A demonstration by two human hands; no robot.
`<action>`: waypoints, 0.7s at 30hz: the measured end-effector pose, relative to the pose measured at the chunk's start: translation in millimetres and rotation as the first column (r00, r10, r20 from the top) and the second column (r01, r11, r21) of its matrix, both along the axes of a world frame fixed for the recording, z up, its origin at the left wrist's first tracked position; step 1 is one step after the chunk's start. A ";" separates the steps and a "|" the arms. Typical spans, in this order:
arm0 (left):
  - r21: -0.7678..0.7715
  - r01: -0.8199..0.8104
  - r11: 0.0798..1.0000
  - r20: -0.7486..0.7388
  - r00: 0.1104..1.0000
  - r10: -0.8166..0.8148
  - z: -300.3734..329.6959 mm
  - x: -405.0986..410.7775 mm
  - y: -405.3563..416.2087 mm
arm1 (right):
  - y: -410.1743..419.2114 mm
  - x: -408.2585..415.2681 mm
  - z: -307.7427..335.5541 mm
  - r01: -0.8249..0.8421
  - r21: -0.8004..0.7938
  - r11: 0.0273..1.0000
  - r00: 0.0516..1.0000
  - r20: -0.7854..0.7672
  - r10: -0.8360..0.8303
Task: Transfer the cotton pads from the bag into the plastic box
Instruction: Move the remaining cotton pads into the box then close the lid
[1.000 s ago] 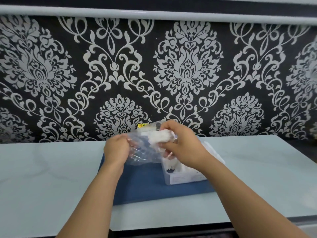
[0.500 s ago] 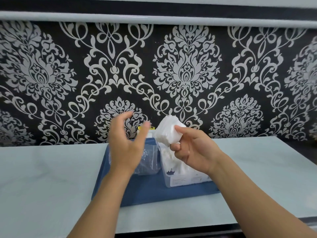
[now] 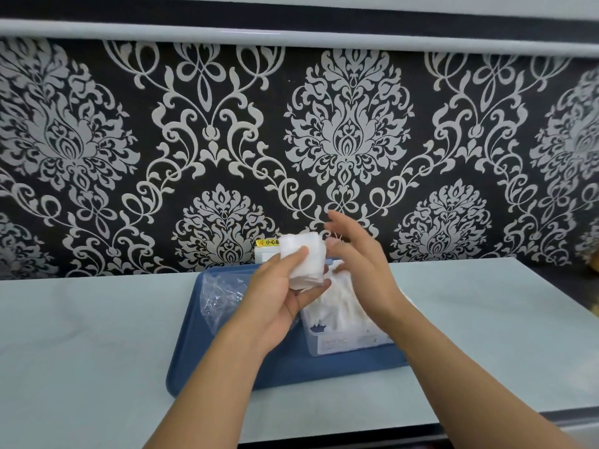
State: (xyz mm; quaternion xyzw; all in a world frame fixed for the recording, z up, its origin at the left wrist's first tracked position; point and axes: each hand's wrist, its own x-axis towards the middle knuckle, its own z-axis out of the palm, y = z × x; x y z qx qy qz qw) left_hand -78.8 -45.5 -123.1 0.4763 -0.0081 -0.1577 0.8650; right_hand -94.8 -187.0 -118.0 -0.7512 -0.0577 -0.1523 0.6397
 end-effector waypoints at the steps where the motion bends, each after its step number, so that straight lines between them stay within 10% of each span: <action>1: -0.003 0.038 0.999 0.003 0.999 -0.038 0.9 -1.6 0.1 | 3.5 -2.9 -2.4 -0.029 -0.069 0.997 0.999 0.034 0.031; 5: -0.016 0.160 0.987 0.013 0.987 -0.160 -2.4 -7.8 -6.8 | 18.7 -11.4 -11.0 -0.219 -0.233 0.948 0.975 -0.023 0.220; 11: -0.079 0.124 0.989 -0.052 0.990 -0.129 -0.9 -6.3 -14.9 | 20.3 -4.2 0.9 -0.115 0.159 0.981 0.993 0.027 0.112; 21: 0.463 -0.159 0.872 0.284 0.959 0.024 -5.6 2.8 -6.9 | -15.8 3.1 1.8 -0.286 0.006 0.958 0.956 -0.065 0.286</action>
